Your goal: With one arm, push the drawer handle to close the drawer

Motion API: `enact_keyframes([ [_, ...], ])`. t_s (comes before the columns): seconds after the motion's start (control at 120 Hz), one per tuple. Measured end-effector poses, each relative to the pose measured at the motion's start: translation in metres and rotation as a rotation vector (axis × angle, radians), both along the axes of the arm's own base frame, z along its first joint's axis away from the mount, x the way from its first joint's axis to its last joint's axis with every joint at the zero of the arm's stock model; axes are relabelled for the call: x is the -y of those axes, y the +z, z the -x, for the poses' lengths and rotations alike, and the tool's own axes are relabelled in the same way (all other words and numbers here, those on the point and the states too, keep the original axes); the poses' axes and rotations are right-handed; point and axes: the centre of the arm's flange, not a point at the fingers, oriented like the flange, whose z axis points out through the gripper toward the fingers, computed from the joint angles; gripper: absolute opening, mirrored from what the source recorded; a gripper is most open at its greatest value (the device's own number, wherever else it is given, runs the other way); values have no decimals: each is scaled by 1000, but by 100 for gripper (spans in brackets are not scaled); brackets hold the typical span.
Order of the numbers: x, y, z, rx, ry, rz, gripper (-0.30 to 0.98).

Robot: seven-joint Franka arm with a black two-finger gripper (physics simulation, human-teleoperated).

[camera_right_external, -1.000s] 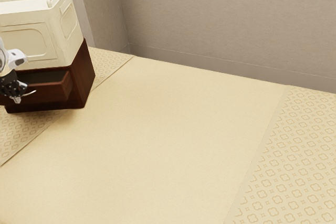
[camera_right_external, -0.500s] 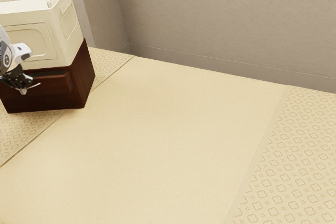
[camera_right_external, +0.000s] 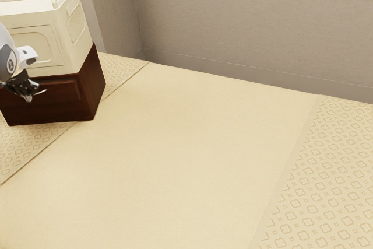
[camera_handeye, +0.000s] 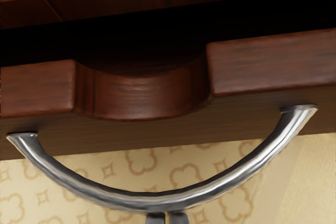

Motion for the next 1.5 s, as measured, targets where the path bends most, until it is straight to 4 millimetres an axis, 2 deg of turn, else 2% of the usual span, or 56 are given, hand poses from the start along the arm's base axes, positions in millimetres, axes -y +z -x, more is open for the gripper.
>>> enact_keyframes([
  [0.292, -1, 0, -12, 10, -11, -5, -10],
  [0.817, -9, 1, -21, 20, -15, -16, -10],
  [1.167, -11, 2, -19, 24, -17, -7, -10],
  [1.2, -3, 8, -8, 18, -14, 4, -9],
  [1.25, 22, 26, 23, 7, -13, 25, 2],
  [1.3, 67, 62, 61, 6, -32, 41, 14],
  [1.333, 103, 97, 89, 18, -56, 46, 21],
  [1.367, 138, 127, 106, 32, -97, 55, 28],
  [1.433, 211, 186, 113, 73, -253, 95, 38],
  [1.5, 284, 282, 98, 142, -449, 71, 46],
])
